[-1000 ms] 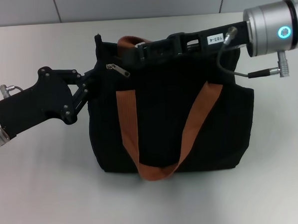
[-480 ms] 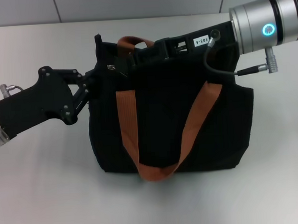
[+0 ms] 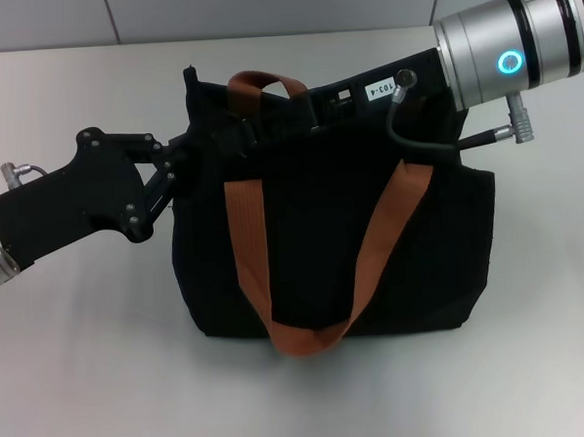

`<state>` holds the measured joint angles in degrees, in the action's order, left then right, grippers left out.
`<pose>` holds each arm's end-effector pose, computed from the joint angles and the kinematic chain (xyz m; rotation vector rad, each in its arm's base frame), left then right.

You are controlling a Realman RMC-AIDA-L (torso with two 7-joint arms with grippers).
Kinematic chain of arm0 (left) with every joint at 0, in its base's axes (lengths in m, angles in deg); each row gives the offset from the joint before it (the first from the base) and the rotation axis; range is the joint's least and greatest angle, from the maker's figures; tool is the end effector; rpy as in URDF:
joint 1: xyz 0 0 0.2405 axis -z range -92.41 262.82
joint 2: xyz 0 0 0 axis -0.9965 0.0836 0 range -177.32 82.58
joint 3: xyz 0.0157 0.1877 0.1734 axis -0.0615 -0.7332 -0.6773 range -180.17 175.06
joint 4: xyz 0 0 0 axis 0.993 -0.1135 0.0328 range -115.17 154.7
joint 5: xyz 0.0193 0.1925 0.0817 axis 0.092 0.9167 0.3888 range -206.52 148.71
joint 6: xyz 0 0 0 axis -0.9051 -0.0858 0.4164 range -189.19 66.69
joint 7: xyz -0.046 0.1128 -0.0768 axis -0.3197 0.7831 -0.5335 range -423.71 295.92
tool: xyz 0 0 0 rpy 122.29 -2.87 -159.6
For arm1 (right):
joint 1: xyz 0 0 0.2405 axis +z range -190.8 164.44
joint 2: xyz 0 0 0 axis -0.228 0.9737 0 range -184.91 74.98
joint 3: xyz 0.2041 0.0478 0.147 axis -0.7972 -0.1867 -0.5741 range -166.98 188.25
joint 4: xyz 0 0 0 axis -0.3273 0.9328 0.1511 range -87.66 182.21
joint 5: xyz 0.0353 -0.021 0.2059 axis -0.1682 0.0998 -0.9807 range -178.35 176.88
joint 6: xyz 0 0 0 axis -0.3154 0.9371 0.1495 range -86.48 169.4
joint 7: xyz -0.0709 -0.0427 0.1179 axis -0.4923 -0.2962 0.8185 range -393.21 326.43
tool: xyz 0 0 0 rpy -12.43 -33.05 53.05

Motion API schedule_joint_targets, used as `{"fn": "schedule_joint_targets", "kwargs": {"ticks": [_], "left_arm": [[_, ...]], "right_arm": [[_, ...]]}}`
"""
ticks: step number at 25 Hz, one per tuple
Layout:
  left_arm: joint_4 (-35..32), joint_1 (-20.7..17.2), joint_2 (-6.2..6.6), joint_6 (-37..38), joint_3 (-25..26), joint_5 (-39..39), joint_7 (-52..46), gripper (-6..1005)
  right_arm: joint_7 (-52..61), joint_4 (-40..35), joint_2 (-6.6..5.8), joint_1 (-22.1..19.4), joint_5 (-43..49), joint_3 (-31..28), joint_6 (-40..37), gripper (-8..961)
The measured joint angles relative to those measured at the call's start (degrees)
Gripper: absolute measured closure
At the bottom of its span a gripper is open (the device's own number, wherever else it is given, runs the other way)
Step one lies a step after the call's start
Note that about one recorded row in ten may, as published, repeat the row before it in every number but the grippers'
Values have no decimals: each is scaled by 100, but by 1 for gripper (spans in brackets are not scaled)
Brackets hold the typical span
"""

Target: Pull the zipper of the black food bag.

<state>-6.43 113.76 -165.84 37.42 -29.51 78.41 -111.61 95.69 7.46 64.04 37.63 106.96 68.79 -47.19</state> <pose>-0.2659 0.3060 0.0101 -2.4881 -0.1249 -1.0047 0.1045 0.3813 -0.0310 2.6805 -1.1499 -0.5751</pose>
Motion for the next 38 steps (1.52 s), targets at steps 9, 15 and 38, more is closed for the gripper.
{"fn": "schedule_joint_targets", "kwargs": {"ticks": [9,15,38], "left_arm": [[0,1,7,-2,22,0,-16,960],[0,1,9,7,25,0,-15,959],[0,-20,10,94,41,0,-8,954]], "right_arm": [[116,-148,0,0,-30,10,-139,538],[205,-297,0,-25,58,20,-85,560],[173,-610,35,-18,97,256,-81,560]]}}
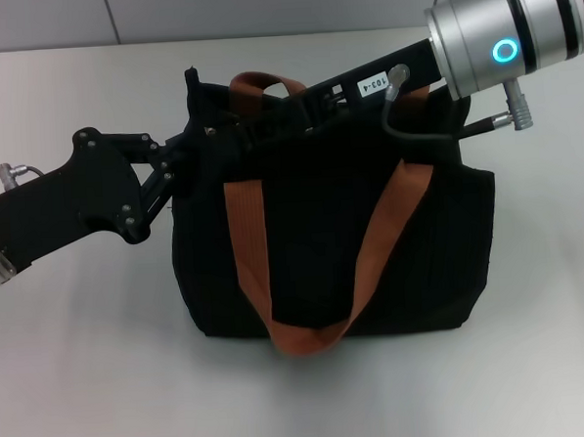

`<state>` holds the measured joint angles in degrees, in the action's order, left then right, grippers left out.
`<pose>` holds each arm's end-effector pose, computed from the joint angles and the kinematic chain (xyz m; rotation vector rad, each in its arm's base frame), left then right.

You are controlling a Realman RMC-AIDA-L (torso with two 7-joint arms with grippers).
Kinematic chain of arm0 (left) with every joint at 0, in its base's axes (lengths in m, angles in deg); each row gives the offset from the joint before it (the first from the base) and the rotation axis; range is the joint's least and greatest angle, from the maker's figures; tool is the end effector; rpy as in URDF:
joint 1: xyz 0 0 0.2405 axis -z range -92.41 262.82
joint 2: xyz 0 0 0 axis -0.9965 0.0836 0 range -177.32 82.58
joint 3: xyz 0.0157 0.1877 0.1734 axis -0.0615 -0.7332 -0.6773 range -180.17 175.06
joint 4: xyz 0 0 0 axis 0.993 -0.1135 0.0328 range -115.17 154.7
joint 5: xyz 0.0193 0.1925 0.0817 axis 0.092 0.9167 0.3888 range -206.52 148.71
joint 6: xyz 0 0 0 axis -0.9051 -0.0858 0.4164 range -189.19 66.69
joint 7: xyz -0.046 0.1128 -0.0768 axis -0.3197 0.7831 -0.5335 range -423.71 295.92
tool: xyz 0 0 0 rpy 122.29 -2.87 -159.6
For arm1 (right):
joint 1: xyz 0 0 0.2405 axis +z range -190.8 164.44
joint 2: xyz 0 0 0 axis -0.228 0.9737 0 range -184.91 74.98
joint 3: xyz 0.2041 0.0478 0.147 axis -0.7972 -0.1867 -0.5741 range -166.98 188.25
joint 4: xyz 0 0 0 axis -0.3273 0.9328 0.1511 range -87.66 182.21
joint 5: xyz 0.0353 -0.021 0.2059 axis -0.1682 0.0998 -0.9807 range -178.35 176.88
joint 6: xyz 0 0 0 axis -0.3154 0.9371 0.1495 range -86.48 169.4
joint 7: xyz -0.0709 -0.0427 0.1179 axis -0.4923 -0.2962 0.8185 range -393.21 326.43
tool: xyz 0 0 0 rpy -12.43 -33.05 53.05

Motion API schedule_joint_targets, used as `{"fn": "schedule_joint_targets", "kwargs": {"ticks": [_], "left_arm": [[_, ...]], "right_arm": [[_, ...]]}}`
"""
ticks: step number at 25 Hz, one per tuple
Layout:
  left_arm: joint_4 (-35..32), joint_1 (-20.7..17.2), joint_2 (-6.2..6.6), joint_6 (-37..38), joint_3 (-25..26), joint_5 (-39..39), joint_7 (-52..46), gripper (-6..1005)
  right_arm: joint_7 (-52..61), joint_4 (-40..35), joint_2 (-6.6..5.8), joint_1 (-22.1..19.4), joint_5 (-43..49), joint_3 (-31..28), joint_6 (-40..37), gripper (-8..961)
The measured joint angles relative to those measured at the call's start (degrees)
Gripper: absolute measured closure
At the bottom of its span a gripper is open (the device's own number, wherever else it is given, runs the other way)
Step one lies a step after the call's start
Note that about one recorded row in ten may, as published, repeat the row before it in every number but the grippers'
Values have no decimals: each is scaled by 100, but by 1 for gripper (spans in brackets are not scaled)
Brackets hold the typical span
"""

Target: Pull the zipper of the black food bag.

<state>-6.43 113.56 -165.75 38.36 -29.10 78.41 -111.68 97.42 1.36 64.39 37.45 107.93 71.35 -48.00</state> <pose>-0.2661 0.3039 0.0120 -2.4848 -0.1228 -1.0206 0.0900 0.3796 -0.0259 2.7485 -1.0508 -0.5193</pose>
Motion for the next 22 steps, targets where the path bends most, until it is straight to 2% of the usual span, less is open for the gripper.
{"fn": "schedule_joint_targets", "kwargs": {"ticks": [11,22], "left_arm": [[0,21,-1,-12,0,0,-10,952],[0,22,-1,12,0,0,-19,949]], "right_arm": [[27,-31,-9,14,-13,-25,-112,561],[34,-656,-50,-183,41,-34,-115,561]]}}
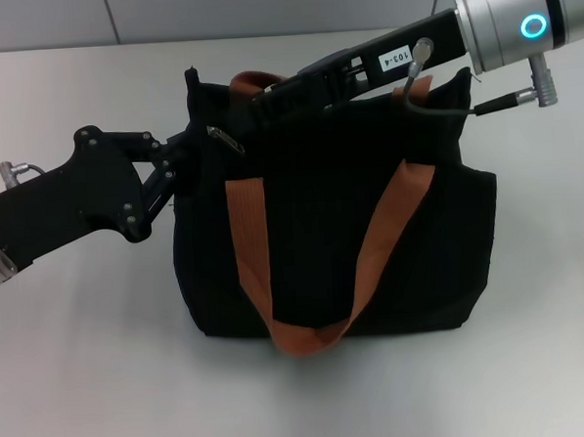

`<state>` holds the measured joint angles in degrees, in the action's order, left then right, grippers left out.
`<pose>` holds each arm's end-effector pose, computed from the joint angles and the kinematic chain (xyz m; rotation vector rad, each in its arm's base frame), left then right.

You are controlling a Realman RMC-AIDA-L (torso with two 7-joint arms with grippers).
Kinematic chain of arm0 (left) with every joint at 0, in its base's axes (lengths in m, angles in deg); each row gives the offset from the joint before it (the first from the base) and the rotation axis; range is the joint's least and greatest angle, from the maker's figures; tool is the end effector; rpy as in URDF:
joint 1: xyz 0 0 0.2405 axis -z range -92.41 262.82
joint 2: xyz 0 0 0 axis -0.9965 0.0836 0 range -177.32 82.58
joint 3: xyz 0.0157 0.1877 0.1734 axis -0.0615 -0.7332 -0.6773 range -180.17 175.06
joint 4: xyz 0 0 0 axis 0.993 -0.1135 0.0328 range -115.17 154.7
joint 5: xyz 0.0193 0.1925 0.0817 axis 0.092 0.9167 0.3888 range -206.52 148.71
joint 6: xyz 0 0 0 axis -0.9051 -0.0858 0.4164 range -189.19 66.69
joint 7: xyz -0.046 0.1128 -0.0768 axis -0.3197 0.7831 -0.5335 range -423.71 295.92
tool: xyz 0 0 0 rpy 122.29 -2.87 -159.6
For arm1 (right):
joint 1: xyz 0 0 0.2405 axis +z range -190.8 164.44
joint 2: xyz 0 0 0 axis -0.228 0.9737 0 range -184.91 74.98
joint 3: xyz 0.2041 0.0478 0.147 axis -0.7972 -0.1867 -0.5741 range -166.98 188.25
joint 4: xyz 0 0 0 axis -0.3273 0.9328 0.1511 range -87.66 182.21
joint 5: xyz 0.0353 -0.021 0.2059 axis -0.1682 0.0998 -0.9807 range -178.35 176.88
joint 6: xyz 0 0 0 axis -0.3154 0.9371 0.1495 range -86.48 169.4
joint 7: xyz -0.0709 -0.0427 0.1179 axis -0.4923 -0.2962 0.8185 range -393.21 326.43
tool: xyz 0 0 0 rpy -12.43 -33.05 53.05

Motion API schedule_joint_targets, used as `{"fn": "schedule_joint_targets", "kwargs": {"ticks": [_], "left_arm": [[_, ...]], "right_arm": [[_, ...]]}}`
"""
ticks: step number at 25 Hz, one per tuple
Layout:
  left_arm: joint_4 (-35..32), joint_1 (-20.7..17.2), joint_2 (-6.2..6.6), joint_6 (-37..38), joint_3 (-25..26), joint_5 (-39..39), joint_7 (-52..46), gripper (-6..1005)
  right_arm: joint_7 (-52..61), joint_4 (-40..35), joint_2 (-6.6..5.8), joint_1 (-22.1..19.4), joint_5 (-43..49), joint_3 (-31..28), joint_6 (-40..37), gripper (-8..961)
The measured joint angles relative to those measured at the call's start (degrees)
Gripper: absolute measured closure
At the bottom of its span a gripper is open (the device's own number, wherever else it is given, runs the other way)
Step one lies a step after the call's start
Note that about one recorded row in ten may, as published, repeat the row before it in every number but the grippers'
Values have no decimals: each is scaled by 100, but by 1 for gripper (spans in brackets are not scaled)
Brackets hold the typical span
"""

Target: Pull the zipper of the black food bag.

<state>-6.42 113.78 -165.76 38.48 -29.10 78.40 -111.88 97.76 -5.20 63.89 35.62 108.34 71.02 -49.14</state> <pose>-0.2647 0.3047 0.0120 -2.4871 -0.1216 -1.0262 0.0863 0.3811 -0.0068 2.8280 -0.9751 -0.5424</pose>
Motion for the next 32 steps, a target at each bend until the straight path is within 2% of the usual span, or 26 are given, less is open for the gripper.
{"fn": "schedule_joint_targets", "kwargs": {"ticks": [14,32], "left_arm": [[0,23,0,31,0,0,-1,946],[0,26,1,25,0,0,-1,942]], "right_arm": [[-60,48,40,54,232,441,425,560],[0,333,33,210,-159,466,166,560]]}}
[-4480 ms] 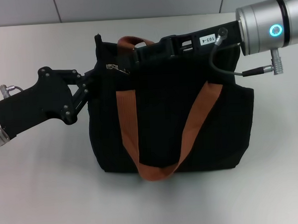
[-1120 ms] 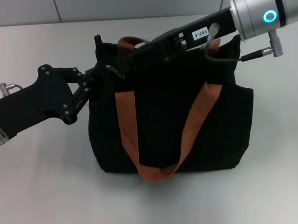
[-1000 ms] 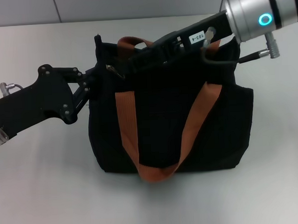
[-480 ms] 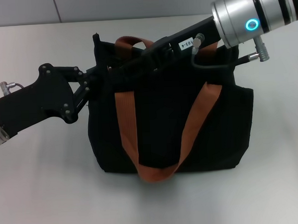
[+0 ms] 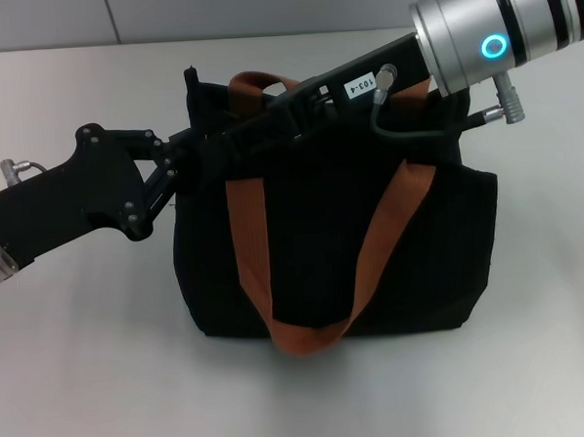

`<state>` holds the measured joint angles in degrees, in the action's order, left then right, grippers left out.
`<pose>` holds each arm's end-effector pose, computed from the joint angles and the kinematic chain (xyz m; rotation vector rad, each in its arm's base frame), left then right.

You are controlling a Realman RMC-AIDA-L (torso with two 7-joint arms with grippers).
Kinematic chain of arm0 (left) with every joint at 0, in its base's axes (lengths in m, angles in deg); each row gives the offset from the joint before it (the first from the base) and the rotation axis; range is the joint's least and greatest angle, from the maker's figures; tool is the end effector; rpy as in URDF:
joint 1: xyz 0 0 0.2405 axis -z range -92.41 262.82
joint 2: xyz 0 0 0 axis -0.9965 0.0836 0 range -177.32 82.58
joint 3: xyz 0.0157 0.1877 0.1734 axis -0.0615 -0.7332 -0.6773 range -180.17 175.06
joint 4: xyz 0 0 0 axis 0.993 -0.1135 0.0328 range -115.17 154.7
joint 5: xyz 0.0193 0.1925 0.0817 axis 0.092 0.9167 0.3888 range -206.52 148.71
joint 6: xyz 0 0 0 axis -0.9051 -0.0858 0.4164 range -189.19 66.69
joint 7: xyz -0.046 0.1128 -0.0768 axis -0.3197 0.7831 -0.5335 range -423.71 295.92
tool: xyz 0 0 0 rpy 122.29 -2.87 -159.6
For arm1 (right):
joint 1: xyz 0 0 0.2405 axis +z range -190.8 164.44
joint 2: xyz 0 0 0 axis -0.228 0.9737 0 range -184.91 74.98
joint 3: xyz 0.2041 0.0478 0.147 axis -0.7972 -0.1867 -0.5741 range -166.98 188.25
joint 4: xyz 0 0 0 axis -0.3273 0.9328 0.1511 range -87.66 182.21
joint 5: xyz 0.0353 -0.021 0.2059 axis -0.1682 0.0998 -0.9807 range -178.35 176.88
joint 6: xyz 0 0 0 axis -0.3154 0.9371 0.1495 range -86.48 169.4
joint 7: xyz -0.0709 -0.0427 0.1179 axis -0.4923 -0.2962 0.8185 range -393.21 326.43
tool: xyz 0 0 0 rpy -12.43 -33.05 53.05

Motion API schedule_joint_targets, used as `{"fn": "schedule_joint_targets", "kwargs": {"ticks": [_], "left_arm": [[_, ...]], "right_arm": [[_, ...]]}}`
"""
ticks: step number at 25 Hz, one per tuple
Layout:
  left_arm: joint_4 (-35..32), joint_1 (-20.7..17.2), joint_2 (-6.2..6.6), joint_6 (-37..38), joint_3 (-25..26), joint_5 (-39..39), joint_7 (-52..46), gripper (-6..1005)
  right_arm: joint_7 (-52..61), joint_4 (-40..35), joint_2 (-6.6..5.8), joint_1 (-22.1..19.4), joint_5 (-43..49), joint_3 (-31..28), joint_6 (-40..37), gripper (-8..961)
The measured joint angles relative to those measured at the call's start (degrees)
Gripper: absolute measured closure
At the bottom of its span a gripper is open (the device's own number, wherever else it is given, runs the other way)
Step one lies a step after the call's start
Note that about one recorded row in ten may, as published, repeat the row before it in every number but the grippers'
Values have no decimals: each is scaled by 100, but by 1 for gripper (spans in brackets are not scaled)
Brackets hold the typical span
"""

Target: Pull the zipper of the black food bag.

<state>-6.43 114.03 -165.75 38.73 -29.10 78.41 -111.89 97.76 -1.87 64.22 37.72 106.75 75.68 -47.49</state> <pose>-0.2630 0.3054 0.0122 -2.4899 -0.1137 -1.0322 0.0762 0.3762 -0.0280 2.7930 -0.9482 -0.4700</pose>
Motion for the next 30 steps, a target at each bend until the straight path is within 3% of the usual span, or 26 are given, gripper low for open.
{"fn": "schedule_joint_targets", "kwargs": {"ticks": [7,16,30], "left_arm": [[0,0,0,13,0,-7,-86,941],[0,-29,15,30,0,-113,-327,939],[-42,121,54,27,8,-159,-1702,936]], "right_arm": [[-34,-43,-28,-88,-5,-95,-13,561],[-275,-122,-136,-202,3,-674,-403,561],[-353,0,-140,-160,233,-642,-147,560]]}}
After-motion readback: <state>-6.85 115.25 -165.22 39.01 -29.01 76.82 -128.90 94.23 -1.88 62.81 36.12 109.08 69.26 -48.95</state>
